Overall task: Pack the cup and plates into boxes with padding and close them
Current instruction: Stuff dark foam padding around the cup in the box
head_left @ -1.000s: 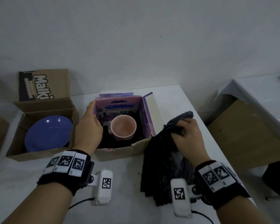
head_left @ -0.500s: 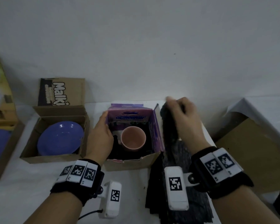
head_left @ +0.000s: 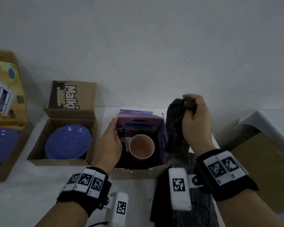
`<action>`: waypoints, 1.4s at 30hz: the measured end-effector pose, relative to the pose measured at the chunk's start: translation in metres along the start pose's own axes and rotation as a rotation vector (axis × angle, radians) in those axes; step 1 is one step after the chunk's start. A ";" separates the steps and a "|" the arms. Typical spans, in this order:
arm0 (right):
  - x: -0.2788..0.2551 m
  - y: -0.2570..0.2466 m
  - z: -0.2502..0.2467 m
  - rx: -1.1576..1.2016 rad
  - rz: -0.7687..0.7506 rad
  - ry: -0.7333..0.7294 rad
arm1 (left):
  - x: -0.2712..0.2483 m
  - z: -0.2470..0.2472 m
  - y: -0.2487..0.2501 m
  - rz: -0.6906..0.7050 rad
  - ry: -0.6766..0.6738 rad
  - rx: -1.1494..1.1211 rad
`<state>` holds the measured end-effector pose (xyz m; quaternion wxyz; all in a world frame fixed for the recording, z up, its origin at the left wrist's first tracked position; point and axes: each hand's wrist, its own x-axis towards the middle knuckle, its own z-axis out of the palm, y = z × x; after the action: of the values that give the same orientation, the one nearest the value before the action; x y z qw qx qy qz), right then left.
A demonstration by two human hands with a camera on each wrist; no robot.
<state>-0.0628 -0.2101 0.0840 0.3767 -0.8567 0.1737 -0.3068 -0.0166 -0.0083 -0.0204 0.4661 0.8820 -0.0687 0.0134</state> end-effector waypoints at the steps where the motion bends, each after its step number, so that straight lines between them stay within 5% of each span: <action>1: 0.005 -0.003 -0.001 0.058 0.003 0.045 | 0.000 0.000 0.001 -0.001 -0.001 -0.004; 4: 0.014 -0.009 0.006 0.212 0.101 0.091 | 0.000 0.002 -0.001 -0.012 0.001 -0.013; 12: 0.007 0.004 0.033 0.671 0.428 -0.290 | -0.001 0.001 -0.001 -0.028 -0.014 -0.025; 15: 0.007 0.007 0.039 0.439 0.310 -0.190 | 0.001 0.003 -0.007 -0.039 -0.002 -0.046; 19: -0.003 -0.001 0.048 0.016 -0.067 -0.071 | 0.001 0.001 -0.005 -0.049 0.004 -0.126; 24: -0.027 0.005 0.089 -0.396 -0.440 -0.482 | 0.002 0.001 -0.006 -0.058 -0.014 -0.164; 27: -0.026 0.006 0.105 -0.609 -0.653 -0.606 | 0.002 0.001 -0.007 -0.062 -0.014 -0.173; 32: -0.034 0.012 0.117 -0.655 -0.566 -0.915 | 0.002 0.001 -0.008 -0.054 -0.005 -0.172; 38: -0.030 0.011 0.128 -0.606 -0.382 -1.090 | 0.001 -0.001 -0.007 -0.069 -0.002 -0.180; 40: -0.028 0.006 0.124 -0.618 -0.402 -1.032 | 0.001 -0.002 -0.006 -0.076 -0.010 -0.188; 42: -0.027 0.000 0.116 -0.600 -0.517 -0.794 | 0.002 -0.002 -0.007 -0.069 -0.006 -0.209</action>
<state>-0.0070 -0.1337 0.0120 0.0655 -0.9907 -0.1174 0.0200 -0.0133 -0.0028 -0.0251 0.5557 0.8303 -0.0406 -0.0126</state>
